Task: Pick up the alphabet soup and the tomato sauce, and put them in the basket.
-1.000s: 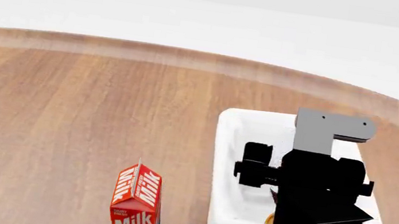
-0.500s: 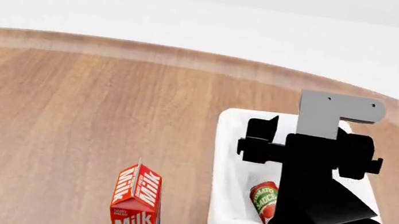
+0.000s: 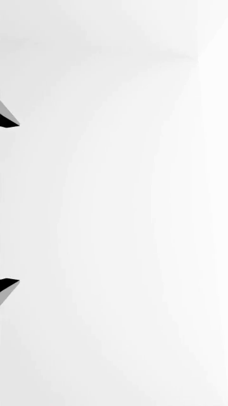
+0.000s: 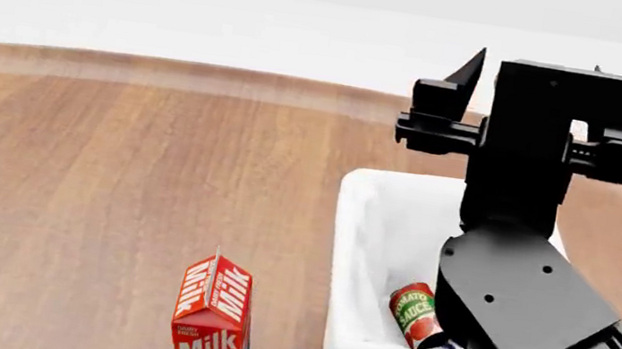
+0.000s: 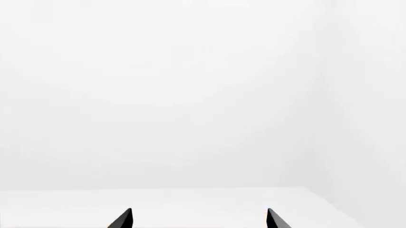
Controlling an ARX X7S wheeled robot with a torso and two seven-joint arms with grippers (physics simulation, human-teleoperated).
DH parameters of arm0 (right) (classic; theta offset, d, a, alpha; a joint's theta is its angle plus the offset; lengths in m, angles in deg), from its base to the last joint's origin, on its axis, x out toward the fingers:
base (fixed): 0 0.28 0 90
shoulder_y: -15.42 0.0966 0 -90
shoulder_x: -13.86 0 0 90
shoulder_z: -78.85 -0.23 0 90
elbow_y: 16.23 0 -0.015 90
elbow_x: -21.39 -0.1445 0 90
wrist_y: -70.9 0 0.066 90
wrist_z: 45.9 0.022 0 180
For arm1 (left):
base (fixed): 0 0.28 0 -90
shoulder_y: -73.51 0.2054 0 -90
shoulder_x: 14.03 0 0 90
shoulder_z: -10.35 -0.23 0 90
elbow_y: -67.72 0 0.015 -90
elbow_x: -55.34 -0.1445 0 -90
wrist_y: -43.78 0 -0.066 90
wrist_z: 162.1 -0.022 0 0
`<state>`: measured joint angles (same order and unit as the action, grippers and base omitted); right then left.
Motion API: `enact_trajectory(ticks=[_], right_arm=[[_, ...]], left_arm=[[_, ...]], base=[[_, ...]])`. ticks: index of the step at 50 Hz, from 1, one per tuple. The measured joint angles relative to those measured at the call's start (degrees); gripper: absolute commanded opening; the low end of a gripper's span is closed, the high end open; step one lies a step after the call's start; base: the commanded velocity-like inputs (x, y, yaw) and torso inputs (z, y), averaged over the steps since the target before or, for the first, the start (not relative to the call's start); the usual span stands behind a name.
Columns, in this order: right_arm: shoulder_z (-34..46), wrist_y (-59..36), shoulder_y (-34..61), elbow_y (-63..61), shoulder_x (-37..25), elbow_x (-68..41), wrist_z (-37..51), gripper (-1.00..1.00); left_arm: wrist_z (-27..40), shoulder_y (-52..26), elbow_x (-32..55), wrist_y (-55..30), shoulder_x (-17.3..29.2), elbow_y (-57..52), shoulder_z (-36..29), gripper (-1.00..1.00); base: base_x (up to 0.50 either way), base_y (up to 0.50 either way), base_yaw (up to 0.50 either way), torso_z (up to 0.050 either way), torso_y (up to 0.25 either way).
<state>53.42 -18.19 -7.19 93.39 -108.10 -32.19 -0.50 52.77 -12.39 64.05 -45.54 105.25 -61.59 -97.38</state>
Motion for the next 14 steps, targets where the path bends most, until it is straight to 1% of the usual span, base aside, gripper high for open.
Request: enact_trajectory(ticks=[14], right_arm=[[0.0,1.1,1.7,-11.7,-4.2,5.4,6.8,1.00]], left_arm=[[0.1,-0.1,-0.1,-0.1,0.1,-0.2,-0.2,1.00]], base=[[0.00,0.00,0.00,0.000,0.000]])
